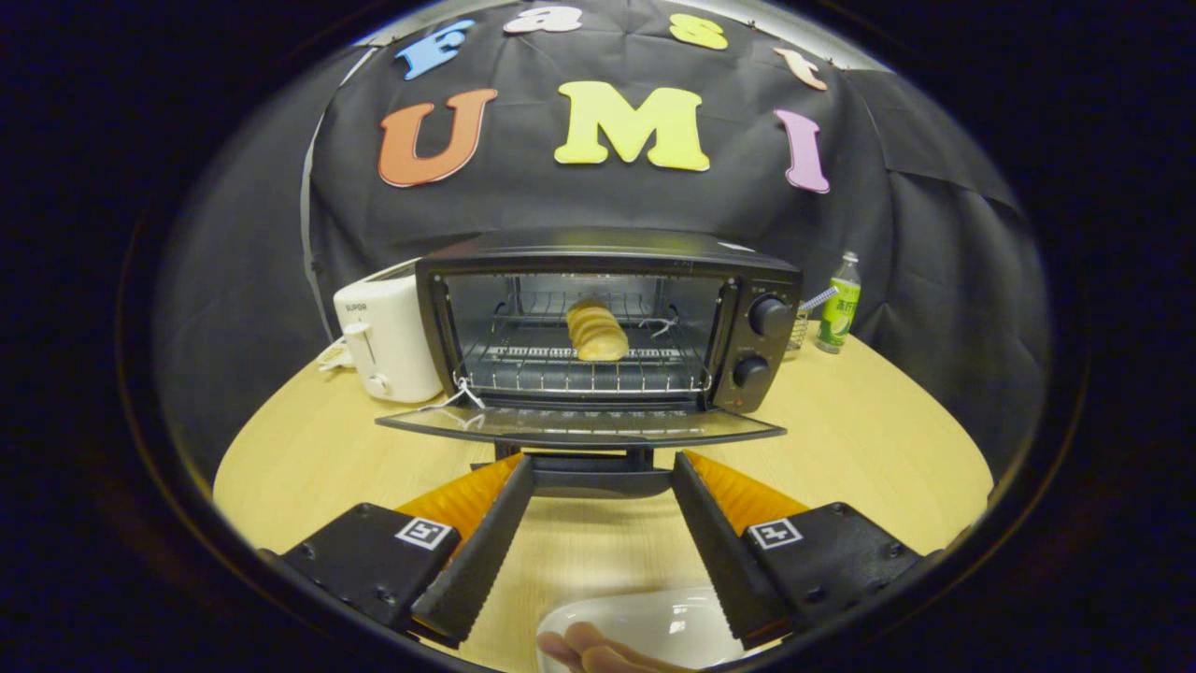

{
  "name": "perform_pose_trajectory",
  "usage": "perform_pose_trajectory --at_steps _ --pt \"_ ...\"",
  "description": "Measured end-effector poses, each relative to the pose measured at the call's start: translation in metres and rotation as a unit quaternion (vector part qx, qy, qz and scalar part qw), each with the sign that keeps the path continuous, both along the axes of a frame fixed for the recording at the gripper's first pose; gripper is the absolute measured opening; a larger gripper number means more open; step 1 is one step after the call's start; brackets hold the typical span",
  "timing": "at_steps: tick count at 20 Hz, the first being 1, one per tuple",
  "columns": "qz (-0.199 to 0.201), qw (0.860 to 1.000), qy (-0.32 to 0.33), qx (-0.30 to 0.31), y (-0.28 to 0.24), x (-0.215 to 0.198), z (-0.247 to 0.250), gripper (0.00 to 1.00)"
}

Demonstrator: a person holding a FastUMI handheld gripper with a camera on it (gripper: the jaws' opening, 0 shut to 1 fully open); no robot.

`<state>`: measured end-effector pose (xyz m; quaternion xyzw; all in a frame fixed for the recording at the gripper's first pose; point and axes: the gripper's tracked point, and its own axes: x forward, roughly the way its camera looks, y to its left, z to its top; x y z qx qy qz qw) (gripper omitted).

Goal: Open the toaster oven, put the food inside, and close the toaster oven door.

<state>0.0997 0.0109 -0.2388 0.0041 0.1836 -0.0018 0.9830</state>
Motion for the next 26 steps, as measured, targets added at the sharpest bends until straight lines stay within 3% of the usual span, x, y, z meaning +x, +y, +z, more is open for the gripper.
perform_pose_trajectory --at_steps 5,7,11,15,21,26 --pt "0.009 0.995 -0.095 -0.017 0.001 0.02 0.042 0.99" --pt "0.005 0.99 -0.132 -0.051 0.001 0.03 0.058 1.0" --pt "0.033 0.981 -0.177 -0.074 0.028 0.027 0.082 1.0" --pt "0.05 0.985 -0.156 -0.054 0.038 0.008 0.087 1.0" --pt "0.04 0.992 -0.122 -0.005 0.024 -0.032 0.124 1.0" --pt "0.058 0.986 -0.156 -0.01 0.003 -0.092 0.219 1.0"
